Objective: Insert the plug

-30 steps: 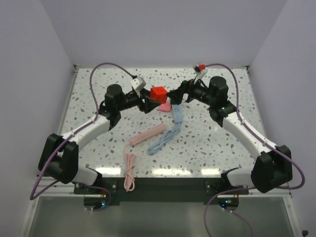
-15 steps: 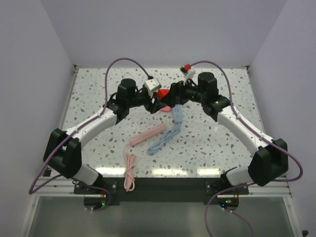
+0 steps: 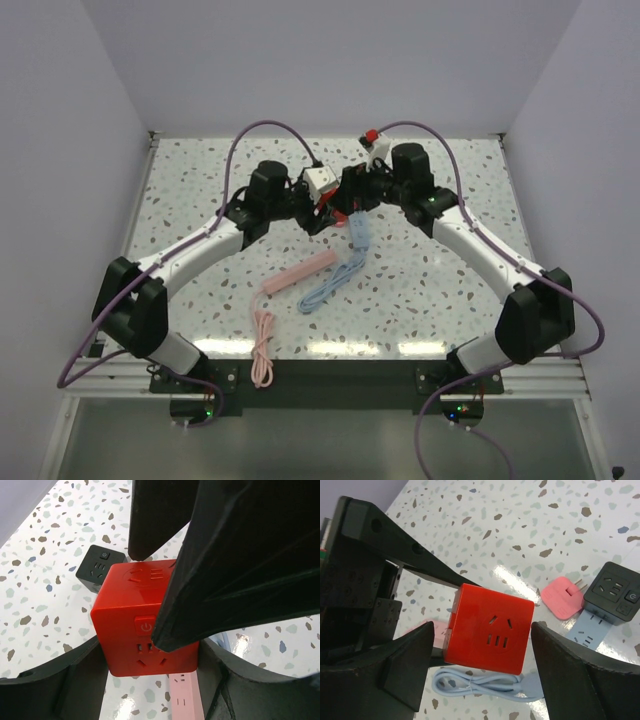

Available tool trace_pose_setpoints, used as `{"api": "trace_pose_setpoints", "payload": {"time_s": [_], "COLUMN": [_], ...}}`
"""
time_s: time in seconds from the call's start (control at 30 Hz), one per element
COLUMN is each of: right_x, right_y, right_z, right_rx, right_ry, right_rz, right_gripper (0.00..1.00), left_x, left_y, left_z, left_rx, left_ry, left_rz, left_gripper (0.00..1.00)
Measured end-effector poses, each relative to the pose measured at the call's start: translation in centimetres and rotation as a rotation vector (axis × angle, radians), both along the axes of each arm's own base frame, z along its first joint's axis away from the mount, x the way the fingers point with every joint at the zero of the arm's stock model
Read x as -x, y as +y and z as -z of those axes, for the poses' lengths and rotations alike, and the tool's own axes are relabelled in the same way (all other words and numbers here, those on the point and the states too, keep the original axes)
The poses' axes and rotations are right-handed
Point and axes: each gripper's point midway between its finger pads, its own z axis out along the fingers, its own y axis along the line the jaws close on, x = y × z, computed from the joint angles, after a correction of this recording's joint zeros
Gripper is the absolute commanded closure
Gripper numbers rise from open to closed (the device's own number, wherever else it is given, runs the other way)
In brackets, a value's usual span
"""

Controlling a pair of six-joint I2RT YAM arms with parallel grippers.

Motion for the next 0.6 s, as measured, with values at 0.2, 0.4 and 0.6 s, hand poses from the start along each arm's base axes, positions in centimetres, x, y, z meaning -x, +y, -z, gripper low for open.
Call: {"api": "trace_pose_setpoints", "payload": {"time_s": [0.2,0.4,0.6], "right_x": [-0.1,-0.1,-0.4], "right_y": [-0.8,-0.8,0.0], "right_z": [1.3,1.7,2.4], "right_rx": [0.046,0.053,0.031], "right_ry": [0.035,0.046,0.086], "right_rz": [0.041,0.041,0.007], "right_gripper": [0.08,0.24,0.74], "left_x": [-0.1,0.0,-0.4], "left_y": [0.0,-0.1,0.2], "left_z": [0.1,0.1,0.5], "left_rx": [-0.021,-0.023,-0.044], "left_ry": [-0.018,-0.024,-0.041], "left_rz": [-0.002,-0.002,-0.026], "left_gripper": [1.00,1.00,1.00]}}
